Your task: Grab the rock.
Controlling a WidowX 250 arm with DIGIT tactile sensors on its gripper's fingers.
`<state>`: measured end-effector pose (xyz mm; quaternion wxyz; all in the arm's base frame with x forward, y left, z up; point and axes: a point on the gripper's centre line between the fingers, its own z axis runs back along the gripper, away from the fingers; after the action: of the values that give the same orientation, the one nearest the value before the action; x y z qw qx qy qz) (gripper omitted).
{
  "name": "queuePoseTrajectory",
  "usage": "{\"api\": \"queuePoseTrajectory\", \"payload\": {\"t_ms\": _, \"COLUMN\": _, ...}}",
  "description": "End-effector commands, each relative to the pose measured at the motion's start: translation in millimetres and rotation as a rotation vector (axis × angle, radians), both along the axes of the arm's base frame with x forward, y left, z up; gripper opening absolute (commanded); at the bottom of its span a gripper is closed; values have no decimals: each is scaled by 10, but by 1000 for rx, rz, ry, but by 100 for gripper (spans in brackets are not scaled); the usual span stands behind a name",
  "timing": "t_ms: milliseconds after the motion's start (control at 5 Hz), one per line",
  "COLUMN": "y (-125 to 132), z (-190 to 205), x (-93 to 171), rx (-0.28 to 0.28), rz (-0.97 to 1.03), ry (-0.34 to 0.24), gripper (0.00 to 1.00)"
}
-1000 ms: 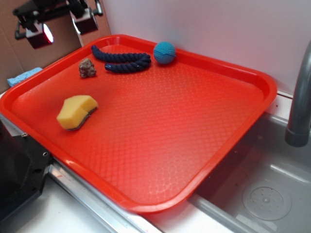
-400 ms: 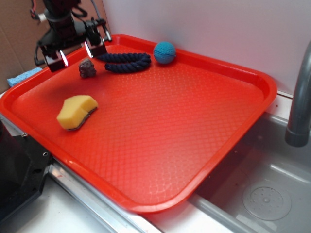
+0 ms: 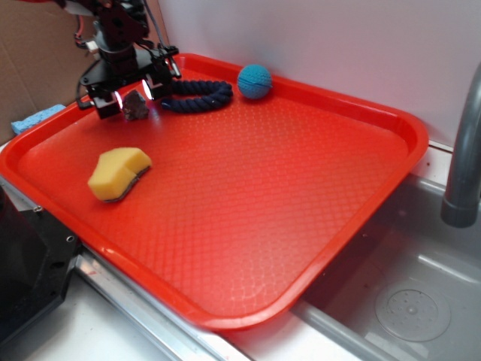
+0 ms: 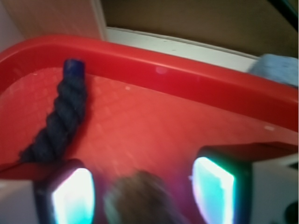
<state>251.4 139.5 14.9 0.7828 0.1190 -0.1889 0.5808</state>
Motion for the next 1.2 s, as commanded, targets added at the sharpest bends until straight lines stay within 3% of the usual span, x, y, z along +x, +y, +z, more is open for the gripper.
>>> {"api": "queuePoseTrajectory", "payload": {"t_ms": 0, "y": 9, "z": 111, "x": -17, "rx": -12, "rz": 16, "ry": -68, "gripper": 0}}
{"api": "queuePoseTrajectory", "payload": {"t_ms": 200, "y": -10, "z": 172, "x": -26, "rx": -25, "rz": 27, "ry": -75, "gripper": 0}}
{"api": "queuePoseTrajectory", "payload": {"t_ms": 400, "y": -127, "z": 449, "x": 8, "rx": -66, "rz": -82, "ry": -13, "gripper": 0}}
{"api": "queuePoseTrajectory", "payload": {"t_ms": 600, "y": -387, "z": 774, "x": -4, "rx": -143, "rz": -325, "ry": 84, "gripper": 0}}
{"api": "queuePoseTrajectory", "payload": {"t_ms": 800, "y": -692, "z": 979, "x": -42, "rx": -285, "rz": -565, "ry": 188, "gripper": 0}}
{"api": "queuePoseTrajectory", "payload": {"t_ms": 1000, "y": -1054, "z": 1300, "x": -279, "rx": -321, "rz": -812, "ry": 252, "gripper": 0}}
